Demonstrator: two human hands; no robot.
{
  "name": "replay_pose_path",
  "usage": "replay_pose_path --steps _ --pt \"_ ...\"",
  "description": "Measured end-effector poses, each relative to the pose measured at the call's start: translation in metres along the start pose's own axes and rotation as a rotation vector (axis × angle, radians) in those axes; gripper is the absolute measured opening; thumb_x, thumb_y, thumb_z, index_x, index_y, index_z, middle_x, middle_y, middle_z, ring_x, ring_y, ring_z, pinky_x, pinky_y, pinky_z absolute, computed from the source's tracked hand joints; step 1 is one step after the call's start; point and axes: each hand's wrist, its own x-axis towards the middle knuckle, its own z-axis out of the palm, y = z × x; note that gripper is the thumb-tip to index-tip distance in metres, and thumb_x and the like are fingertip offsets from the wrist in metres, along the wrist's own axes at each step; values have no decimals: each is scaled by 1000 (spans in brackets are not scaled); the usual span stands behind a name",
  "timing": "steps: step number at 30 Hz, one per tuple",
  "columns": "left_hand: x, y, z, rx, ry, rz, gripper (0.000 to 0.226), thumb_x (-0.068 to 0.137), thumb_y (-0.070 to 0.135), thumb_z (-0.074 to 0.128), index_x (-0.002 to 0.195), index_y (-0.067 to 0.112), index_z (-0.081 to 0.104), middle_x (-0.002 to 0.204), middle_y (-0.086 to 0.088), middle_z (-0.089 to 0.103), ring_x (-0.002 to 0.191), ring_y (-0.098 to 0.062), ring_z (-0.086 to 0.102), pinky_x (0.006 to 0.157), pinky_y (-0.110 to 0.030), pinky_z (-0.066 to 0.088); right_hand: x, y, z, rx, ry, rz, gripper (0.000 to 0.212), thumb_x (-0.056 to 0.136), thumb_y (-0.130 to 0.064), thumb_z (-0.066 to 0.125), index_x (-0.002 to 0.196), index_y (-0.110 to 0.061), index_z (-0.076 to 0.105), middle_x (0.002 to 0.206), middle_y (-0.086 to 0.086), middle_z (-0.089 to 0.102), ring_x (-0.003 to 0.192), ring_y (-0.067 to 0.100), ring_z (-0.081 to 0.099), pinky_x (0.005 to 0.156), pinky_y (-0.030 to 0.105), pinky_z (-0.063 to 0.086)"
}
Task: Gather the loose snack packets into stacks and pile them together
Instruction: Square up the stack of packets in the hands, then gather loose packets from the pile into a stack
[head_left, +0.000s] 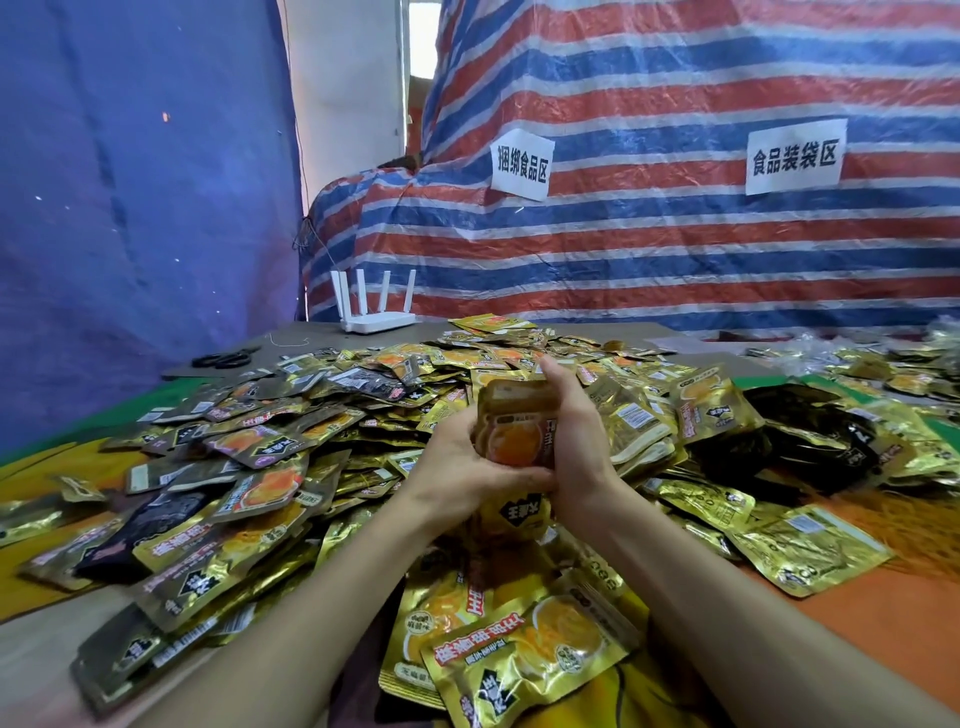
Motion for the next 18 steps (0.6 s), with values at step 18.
replay_pose_path --steps 18 --pt "-6 8 11 108 161 139 26 90 0 69 106 20 61 96 -18 65 83 -25 66 67 -29 56 -29 -36 -33 -688 59 -533 15 100 -34 59 100 -19 63 95 -5 66 87 4 62 74 19 51"
